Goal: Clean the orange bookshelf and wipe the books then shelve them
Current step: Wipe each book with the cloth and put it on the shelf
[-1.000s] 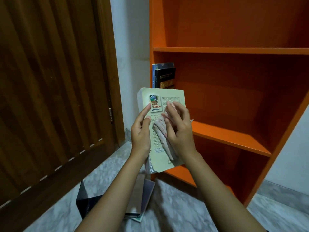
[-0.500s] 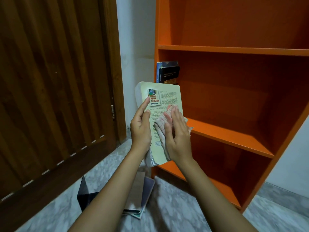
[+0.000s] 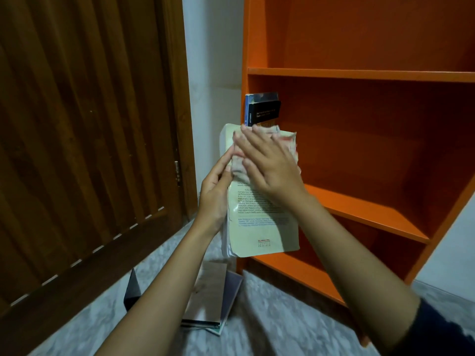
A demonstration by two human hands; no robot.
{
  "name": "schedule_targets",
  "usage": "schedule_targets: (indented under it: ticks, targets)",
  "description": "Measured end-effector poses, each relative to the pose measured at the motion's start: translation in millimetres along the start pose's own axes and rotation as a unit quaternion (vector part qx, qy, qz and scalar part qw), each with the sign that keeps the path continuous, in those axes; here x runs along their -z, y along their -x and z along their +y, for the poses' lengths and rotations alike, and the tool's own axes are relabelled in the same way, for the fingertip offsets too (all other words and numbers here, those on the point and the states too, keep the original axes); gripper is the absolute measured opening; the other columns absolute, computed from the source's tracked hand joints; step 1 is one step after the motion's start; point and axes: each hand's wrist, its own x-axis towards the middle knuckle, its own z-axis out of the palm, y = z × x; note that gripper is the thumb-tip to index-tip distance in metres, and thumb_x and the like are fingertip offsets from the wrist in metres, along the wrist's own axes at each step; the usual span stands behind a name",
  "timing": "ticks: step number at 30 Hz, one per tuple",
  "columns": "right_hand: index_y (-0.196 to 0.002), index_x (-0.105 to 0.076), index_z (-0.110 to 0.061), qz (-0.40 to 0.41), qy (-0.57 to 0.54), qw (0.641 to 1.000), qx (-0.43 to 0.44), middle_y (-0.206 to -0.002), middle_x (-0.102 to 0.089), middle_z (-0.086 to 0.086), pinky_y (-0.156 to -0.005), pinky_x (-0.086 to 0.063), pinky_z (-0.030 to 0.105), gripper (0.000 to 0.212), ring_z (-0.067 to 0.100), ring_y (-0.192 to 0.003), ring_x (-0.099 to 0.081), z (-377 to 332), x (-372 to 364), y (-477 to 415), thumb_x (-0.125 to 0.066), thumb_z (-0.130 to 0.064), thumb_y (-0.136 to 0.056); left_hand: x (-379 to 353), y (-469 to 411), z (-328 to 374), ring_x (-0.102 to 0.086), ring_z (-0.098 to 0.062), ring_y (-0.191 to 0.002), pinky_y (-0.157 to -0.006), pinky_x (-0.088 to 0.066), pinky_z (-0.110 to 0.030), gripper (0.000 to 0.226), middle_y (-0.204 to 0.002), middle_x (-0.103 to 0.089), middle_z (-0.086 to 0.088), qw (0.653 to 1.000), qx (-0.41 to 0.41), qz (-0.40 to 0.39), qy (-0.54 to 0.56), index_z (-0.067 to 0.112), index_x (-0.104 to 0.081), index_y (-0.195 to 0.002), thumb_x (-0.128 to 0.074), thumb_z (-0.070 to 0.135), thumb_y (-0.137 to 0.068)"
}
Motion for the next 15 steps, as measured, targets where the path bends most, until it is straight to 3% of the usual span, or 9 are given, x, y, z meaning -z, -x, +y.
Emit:
schedule_targets:
  ticks: [2,5,7,9,11,15]
  targets:
    - [-0.147,-0.032,-0.025,0.012,-0.016,0.999,-0.042,-0.155,-0.028,-0.005,-0.113,-0.009,0.033,0.052,0.01,-0.144,-0.017,11,8,-16,-0.025,-0.04,-0.097,-5,1,1,-0.065,0.003,-0.093,-0.071,-0.05,-0.012,0.039,-0.106,-0.067,0.018,1.0,-0.011,0.005,-0.012,0.021,-0.044,-0.135,-0.038,0.006,-0.1]
    - [-0.146,-0.034,-0.026,0.086,-0.079,0.974,-0.194,-0.154,-0.031,-0.007,-0.11,-0.013,0.03,0.05,0.01,-0.143,-0.021,22,5,-15,-0.031,-0.039,-0.098,-13,3,-3,-0.066,-0.002,-0.09,-0.069,-0.053,-0.017,0.037,-0.106,-0.065,0.016,1.0,-0.008,0.024,-0.003,0.027,-0.047,-0.131,-0.039,0.009,-0.1]
    - [-0.147,-0.031,-0.028,0.124,-0.105,0.941,-0.298,-0.155,-0.027,-0.008,-0.114,-0.014,0.035,0.05,0.01,-0.144,-0.018,17,-5,-1,-0.03,-0.04,-0.099,-16,4,-7,-0.066,-0.005,-0.089,-0.067,-0.054,-0.019,0.036,-0.108,-0.065,0.014,0.999,-0.004,0.041,-0.004,0.034,-0.049,-0.126,-0.039,0.012,-0.1]
    - [-0.149,-0.022,-0.031,0.116,-0.109,0.928,-0.337,-0.157,-0.019,-0.01,-0.118,-0.014,0.041,0.05,0.008,-0.145,-0.012,0,-18,15,-0.025,-0.042,-0.1,-18,4,-11,-0.066,-0.004,-0.085,-0.064,-0.054,-0.019,0.037,-0.112,-0.064,0.012,0.999,0.001,0.052,-0.01,0.037,-0.048,-0.126,-0.04,0.013,-0.1]
    - [-0.15,-0.015,-0.033,0.081,-0.099,0.949,-0.289,-0.158,-0.014,-0.012,-0.119,-0.01,0.04,0.05,0.004,-0.145,-0.007,-22,-26,32,-0.022,-0.042,-0.101,-18,3,-15,-0.066,-0.002,-0.084,-0.063,-0.053,-0.018,0.039,-0.118,-0.062,0.009,0.998,0.011,0.066,0.0,0.036,-0.046,-0.13,-0.04,0.012,-0.1]
    - [-0.149,-0.025,-0.026,0.022,-0.095,0.99,-0.106,-0.157,-0.019,-0.008,-0.117,-0.005,0.032,0.051,0.006,-0.146,-0.008,-42,-30,75,-0.026,-0.037,-0.099,-8,4,-20,-0.061,-0.018,-0.113,-0.09,-0.053,-0.035,0.04,-0.13,-0.057,-0.006,0.988,0.045,0.109,0.097,0.031,-0.05,-0.13,-0.039,0.008,-0.099]
